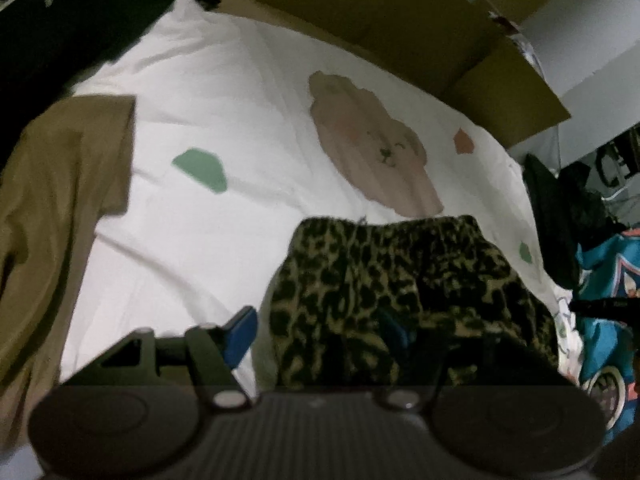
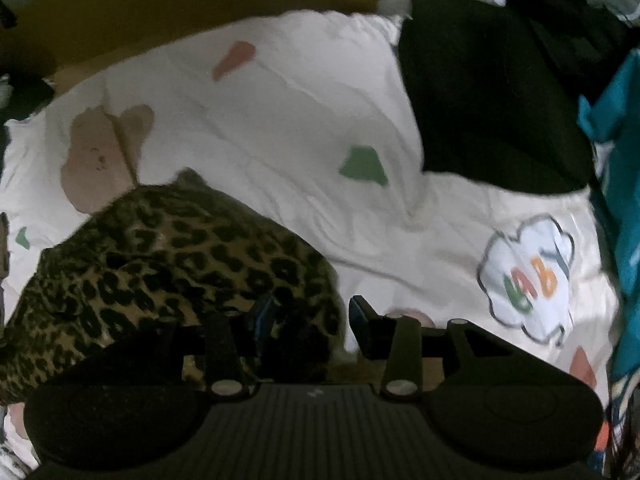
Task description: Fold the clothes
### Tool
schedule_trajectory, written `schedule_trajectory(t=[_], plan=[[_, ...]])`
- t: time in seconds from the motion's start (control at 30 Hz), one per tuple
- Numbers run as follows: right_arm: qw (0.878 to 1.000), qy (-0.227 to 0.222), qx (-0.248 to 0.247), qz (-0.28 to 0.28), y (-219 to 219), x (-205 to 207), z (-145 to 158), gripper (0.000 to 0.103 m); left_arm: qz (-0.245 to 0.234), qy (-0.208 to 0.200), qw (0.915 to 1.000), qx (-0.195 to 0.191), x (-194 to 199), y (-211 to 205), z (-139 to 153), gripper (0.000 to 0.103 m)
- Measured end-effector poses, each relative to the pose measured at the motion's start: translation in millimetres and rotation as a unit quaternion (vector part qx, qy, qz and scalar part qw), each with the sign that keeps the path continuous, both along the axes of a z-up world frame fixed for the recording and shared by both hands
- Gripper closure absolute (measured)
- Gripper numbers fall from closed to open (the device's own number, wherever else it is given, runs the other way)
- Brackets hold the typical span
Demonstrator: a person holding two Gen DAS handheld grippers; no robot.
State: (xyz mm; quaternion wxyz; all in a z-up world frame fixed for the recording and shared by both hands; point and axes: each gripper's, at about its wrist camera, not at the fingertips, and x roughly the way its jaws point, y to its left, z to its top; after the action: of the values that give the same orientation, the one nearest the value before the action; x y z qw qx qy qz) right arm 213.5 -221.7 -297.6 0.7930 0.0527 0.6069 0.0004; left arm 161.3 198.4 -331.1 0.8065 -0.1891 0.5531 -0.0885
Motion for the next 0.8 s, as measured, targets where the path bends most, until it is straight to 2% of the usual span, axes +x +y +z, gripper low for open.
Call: schedule_trajectory(t=[0.2, 0.6, 0.8], plan=[[1.0, -0.011, 0.02, 0.017, 11, 17, -6, 0.054, -0.01, 0.011, 0.9999, 0.007, 27, -12, -22, 0.034], [0.994, -0.014, 0.068, 0.088, 47, 76, -55, 0.05, -0.016, 0.041, 0.999, 0.003, 39, -19, -62, 0.035], [0.989, -0.014, 0.077, 0.125, 65, 96, -85, 0.05, -0.028, 0.049, 0.9984, 0.005, 45, -19, -67, 0.046]])
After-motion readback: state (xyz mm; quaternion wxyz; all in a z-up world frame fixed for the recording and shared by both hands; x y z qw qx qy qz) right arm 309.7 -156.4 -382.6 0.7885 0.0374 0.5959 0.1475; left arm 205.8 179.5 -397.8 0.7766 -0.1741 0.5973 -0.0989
